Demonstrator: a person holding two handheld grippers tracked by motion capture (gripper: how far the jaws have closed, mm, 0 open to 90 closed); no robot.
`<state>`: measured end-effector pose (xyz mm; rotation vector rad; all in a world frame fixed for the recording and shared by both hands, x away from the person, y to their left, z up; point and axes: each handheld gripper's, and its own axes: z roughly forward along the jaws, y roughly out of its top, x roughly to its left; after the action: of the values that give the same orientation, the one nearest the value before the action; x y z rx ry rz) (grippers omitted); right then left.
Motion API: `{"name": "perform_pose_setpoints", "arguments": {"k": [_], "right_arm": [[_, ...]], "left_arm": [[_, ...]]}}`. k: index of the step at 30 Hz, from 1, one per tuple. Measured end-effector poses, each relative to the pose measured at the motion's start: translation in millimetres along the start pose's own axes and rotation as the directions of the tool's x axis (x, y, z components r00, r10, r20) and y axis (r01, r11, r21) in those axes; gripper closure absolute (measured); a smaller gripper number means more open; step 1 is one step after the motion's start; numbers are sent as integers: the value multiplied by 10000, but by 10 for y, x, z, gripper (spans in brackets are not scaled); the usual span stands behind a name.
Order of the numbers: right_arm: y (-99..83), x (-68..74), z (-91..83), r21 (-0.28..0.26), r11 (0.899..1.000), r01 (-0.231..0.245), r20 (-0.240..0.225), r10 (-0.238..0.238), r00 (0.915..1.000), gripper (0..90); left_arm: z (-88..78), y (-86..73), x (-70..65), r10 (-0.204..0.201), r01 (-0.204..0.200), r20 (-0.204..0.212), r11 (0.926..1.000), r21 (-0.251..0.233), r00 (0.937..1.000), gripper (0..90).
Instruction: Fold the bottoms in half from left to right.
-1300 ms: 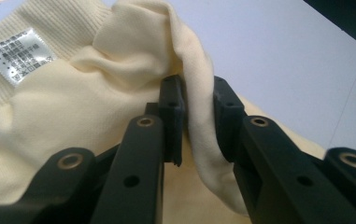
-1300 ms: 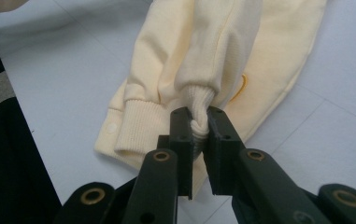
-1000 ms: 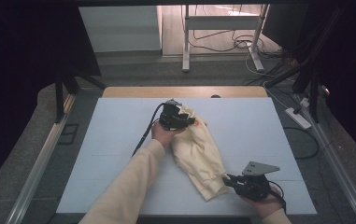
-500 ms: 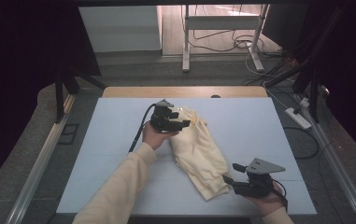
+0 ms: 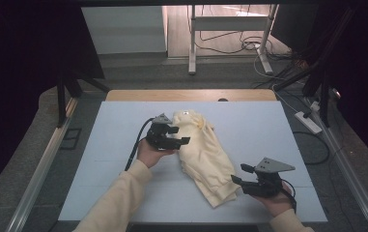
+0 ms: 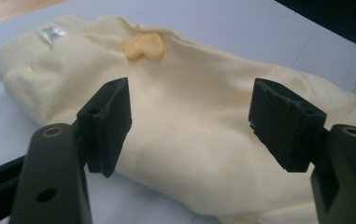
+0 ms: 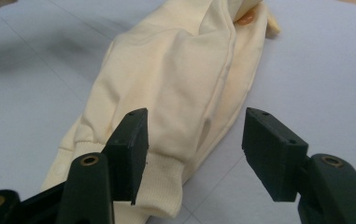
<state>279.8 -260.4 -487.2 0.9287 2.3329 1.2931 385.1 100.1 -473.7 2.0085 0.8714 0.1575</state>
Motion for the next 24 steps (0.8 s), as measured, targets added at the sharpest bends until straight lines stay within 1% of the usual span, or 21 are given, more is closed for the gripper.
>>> {"name": "perform_pose_setpoints", "arguments": {"k": [2,4,7,9,10,13,17,19,21,24], "right_arm": [[9,5,1,73,9999,75,-35,-75,10000,420],[10,11,4,75,9999,102,-70,-102,9999,420],[15,20,2,81,9998,158,-112,-157,9998,420],[21,29,3,-16,9998,182,-155,-182,9997,420],[26,32,1,-36,9997,246,-229,-247,9994,419],[41,45,-1,-166,9990,423,-500,-431,9978,420],[47,55,6,-141,9989,454,-616,-462,9970,419],[46,60,10,-130,9985,530,-702,-538,9961,420],[47,68,10,-134,9981,599,-815,-608,9948,420],[55,97,19,-112,9977,661,-1042,-670,9923,420]], "left_arm": [[-30,-58,-30,48,-47,-57,10000,48,10000,303],[-70,-109,-54,61,-61,-26,10000,67,10000,302],[-140,-171,-94,94,-94,-62,10000,-5,9999,303],[-192,-211,-121,66,-67,-41,9999,-159,10000,299],[-212,-230,-137,63,-63,-44,9998,-189,10000,299],[-264,-274,-171,248,-251,-183,9996,-128,9995,299],[-320,-337,-182,108,-112,-167,9996,-241,9998,298],[-340,-378,-193,113,-118,-254,9997,-204,9996,297],[-354,-428,-200,22,-27,-239,9998,-206,9997,296],[-360,-489,-214,60,-64,-315,9999,-135,9995,294]]}}
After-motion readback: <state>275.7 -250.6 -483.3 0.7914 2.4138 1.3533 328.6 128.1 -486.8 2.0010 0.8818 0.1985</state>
